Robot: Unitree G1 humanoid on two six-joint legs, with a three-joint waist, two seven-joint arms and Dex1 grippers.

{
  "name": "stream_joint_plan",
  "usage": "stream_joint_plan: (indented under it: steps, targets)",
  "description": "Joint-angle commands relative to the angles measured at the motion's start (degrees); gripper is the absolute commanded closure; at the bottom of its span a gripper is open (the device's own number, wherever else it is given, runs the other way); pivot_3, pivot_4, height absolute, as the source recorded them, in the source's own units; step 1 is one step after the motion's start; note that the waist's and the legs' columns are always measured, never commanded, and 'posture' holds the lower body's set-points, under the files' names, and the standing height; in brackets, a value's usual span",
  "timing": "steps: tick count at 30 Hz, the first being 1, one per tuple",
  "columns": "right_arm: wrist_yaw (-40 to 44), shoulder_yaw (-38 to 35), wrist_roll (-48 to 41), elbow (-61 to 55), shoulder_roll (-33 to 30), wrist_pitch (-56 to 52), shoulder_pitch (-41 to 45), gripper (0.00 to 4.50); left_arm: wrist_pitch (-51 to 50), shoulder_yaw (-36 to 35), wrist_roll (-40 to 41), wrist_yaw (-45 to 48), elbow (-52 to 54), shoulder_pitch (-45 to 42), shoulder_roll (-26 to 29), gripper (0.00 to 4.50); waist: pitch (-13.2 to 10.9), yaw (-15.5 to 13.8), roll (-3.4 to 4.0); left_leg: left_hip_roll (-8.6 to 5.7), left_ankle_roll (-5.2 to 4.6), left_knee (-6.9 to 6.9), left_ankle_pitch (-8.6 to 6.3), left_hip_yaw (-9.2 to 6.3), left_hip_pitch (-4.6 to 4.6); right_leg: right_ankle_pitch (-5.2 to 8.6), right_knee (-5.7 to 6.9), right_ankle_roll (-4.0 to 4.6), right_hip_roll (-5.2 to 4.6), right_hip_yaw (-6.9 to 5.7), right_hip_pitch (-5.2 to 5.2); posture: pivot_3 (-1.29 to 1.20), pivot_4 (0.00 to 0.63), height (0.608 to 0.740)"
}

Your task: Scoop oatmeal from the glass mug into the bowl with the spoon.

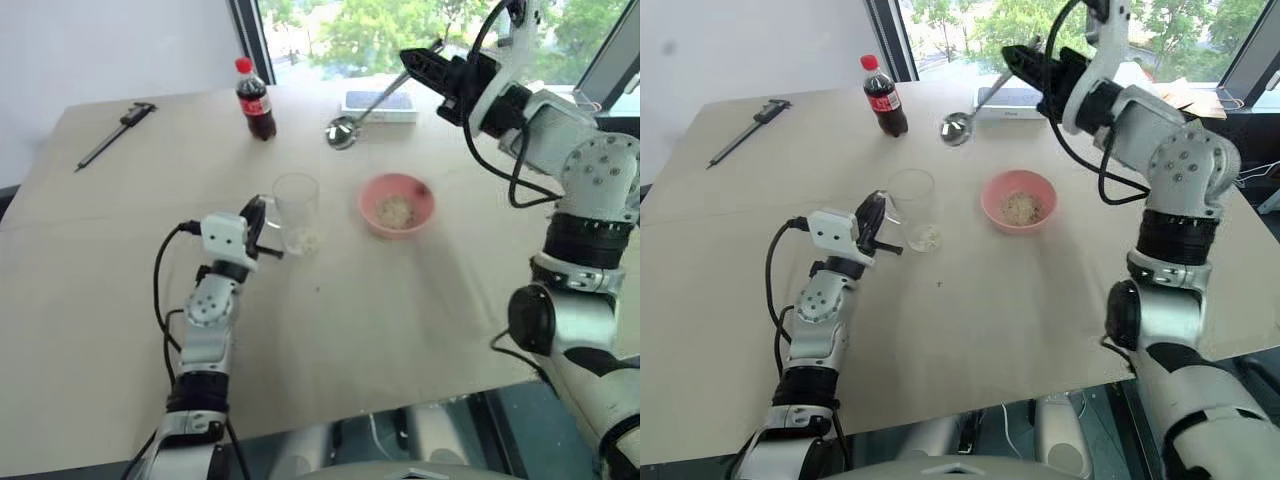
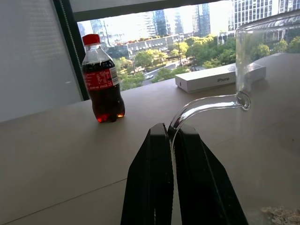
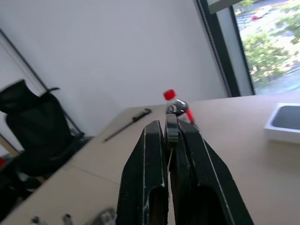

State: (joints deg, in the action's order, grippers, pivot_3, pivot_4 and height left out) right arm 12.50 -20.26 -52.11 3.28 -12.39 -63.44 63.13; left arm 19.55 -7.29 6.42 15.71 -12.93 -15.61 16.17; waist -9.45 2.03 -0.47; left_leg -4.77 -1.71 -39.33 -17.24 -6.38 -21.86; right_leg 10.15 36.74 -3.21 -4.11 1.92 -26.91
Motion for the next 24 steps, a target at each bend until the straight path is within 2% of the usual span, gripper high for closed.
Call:
stream_joint_plan:
  steps: [1, 3, 8, 15, 19, 20, 21, 22, 23, 24]
  targets:
    - [-4.5, -3.1, -6.4, -1.0, 2.7, -3.9, 1.4, 4.50, 0.7, -0.5, -0.9, -0.6, 2.8, 0.2, 0.6, 4.45, 0.0, 0.0, 0.00, -0.01, 0.00, 0.00, 0.00, 0.00, 0.00, 0.00, 0.02, 0.00, 0.00, 0.00, 0.00, 0.00, 0.150, 0.740]
    - [-6.5, -3.6, -8.4, -0.8, 5.0, -4.8, 0.6, 4.50, 0.5, -0.5, -0.9, -0.7, 3.3, 0.5, 0.6, 4.45, 0.0, 0.1, 0.01, -0.01, 0.00, -0.01, 0.00, 0.00, 0.00, 0.00, 0.05, 0.00, 0.00, -0.01, 0.00, 0.00, 0.150, 0.740]
    - [-5.7, 2.3, -5.3, -1.5, 7.8, -3.9, -3.5, 4.50, 0.2, -0.3, -0.8, -0.5, 5.4, 2.4, 0.4, 4.45, 0.0, 0.4, 0.01, -0.01, 0.00, -0.01, 0.00, 0.01, 0.01, 0.00, 0.04, 0.00, 0.00, 0.00, 0.00, 0.00, 0.150, 0.740]
    - [-0.4, 13.0, 1.9, -2.5, 6.6, -0.9, -5.8, 4.50, -0.2, -0.5, -0.9, -1.0, 5.9, 3.0, 0.3, 4.45, 0.0, 0.4, 0.01, -0.02, 0.00, -0.02, 0.00, 0.02, 0.02, 0.00, 0.09, 0.00, 0.06, 0.00, -0.02, 0.00, 0.150, 0.740]
    - [1.2, 14.3, 3.3, -2.0, 7.3, 0.6, -5.3, 4.50, 0.0, -0.4, -0.9, -1.1, 5.9, 3.4, 0.1, 4.45, 0.0, 0.4, 0.01, -0.02, 0.00, -0.02, 0.00, 0.02, 0.01, 0.00, 0.07, 0.00, 0.06, -0.01, -0.02, 0.00, 0.150, 0.740]
    - [1.4, 14.3, 3.4, -1.9, 7.6, 1.0, -5.1, 3.77, 0.1, -0.4, -0.9, -1.1, 5.8, 3.5, 0.1, 4.50, 0.0, 0.4, 0.01, -0.02, 0.00, -0.02, 0.00, 0.02, 0.02, 0.00, 0.07, 0.00, 0.06, -0.01, -0.02, 0.00, 0.150, 0.740]
    - [1.7, 14.2, 3.7, -1.9, 7.8, 1.6, -4.9, 3.46, 0.2, -0.4, -0.9, -1.1, 5.7, 3.6, 0.1, 4.50, 0.0, 0.4, 0.01, -0.02, 0.00, -0.02, 0.00, 0.02, 0.02, 0.00, 0.07, 0.00, 0.05, -0.01, -0.02, 0.00, 0.150, 0.740]
    - [1.8, 14.1, 4.2, -1.8, 8.0, 2.6, -4.8, 2.84, 0.2, -0.4, -0.9, -1.1, 5.6, 3.6, 0.1, 4.50, 0.0, 0.4, 0.01, -0.02, 0.00, -0.02, 0.00, 0.02, 0.02, 0.00, 0.07, 0.00, 0.06, -0.01, -0.02, 0.00, 0.150, 0.740]
    - [1.6, 13.9, 4.9, -1.6, 8.3, 3.9, -4.7, 2.65, 0.3, -0.4, -0.8, -1.1, 5.6, 3.6, 0.1, 4.50, 0.0, 0.4, 0.01, -0.02, 0.00, -0.03, 0.00, 0.02, 0.02, 0.00, 0.07, 0.00, 0.06, -0.01, -0.02, 0.00, 0.150, 0.740]
    - [1.3, 13.6, 5.6, -1.2, 8.4, 5.1, -4.5, 2.12, 0.3, -0.5, -0.7, -1.0, 5.4, 3.7, 0.2, 4.50, 0.0, 0.4, 0.01, -0.02, 0.00, -0.02, 0.00, 0.02, 0.03, 0.00, 0.07, 0.00, 0.06, -0.01, -0.02, 0.00, 0.150, 0.740]
